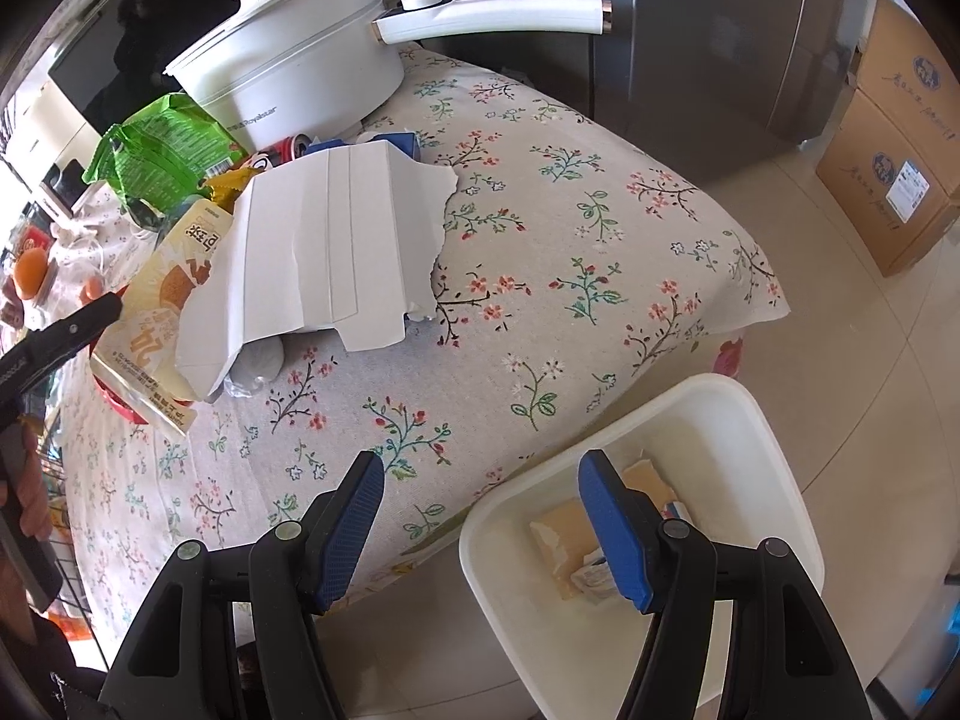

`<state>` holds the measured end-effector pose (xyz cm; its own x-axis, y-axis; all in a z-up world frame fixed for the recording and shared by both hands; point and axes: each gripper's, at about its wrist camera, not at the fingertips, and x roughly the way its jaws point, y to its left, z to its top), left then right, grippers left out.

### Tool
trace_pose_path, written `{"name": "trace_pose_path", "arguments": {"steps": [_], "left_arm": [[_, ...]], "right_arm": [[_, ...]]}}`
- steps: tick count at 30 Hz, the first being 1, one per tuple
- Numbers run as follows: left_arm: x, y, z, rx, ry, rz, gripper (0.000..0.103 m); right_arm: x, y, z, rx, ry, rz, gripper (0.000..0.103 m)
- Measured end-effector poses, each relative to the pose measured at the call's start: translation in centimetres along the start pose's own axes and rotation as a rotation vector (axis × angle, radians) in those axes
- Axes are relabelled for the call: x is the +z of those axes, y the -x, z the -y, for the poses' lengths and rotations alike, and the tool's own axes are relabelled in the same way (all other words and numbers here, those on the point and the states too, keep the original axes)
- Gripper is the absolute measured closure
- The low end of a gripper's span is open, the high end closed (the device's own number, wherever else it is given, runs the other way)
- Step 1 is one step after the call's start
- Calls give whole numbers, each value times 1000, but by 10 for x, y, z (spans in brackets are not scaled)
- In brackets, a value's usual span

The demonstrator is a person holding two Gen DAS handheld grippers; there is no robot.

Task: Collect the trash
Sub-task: 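Hold the beige bag in the left tool while right tool reaches toward the white paper, then grasp the white paper sheet with the right tool and lift it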

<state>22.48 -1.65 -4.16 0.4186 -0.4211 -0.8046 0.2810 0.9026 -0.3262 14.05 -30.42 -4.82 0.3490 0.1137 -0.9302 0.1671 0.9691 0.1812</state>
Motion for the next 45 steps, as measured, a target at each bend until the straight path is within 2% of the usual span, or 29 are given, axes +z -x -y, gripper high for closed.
{"name": "trace_pose_path", "arguments": {"steps": [1, 2, 3, 4, 5, 7, 12, 15, 24, 30, 36, 38, 41, 43, 45], "left_arm": [[0, -3, 1, 1, 2, -11, 53], [-1, -5, 3, 0, 3, -17, 62], [-2, -7, 4, -3, 4, -24, 72], [-2, -8, 6, -2, 5, -32, 93], [-3, -7, 7, -4, 11, -33, 99], [-6, -1, 9, 3, 18, -13, 101], [-11, 33, 12, -35, 46, 60, 102], [-16, 55, 13, -33, 42, 106, 102], [-32, 98, 8, -12, 45, 199, 102], [-39, 103, 5, 16, 14, 195, 102], [-43, 104, -3, 28, 19, 190, 102], [-43, 105, -5, 30, 23, 192, 102], [-44, 107, -7, 35, 25, 195, 102], [-45, 108, -8, 39, 25, 198, 102], [-45, 109, -10, 40, 29, 201, 102]], "right_arm": [[0, 0, -1, 0, 0, -1, 34], [1, -1, -2, 0, 0, -3, 34], [1, -1, -3, 2, 1, -3, 34], [1, -2, -4, 4, 1, -3, 34], [2, -2, -6, 6, 3, -2, 34], [4, -2, -9, 11, 5, 2, 34], [12, -7, -20, 42, 3, -1, 34], [17, -9, -32, 27, 37, 18, 34], [17, -32, -81, -149, 267, 43, 34], [17, -53, -108, -290, 459, 103, 36], [17, -62, -128, -334, 584, 157, 37], [15, -66, -135, -337, 623, 165, 41], [14, -68, -142, -332, 667, 181, 63], [14, -62, -145, -319, 674, 205, 81], [17, -53, -146, -295, 659, 231, 89]]}}
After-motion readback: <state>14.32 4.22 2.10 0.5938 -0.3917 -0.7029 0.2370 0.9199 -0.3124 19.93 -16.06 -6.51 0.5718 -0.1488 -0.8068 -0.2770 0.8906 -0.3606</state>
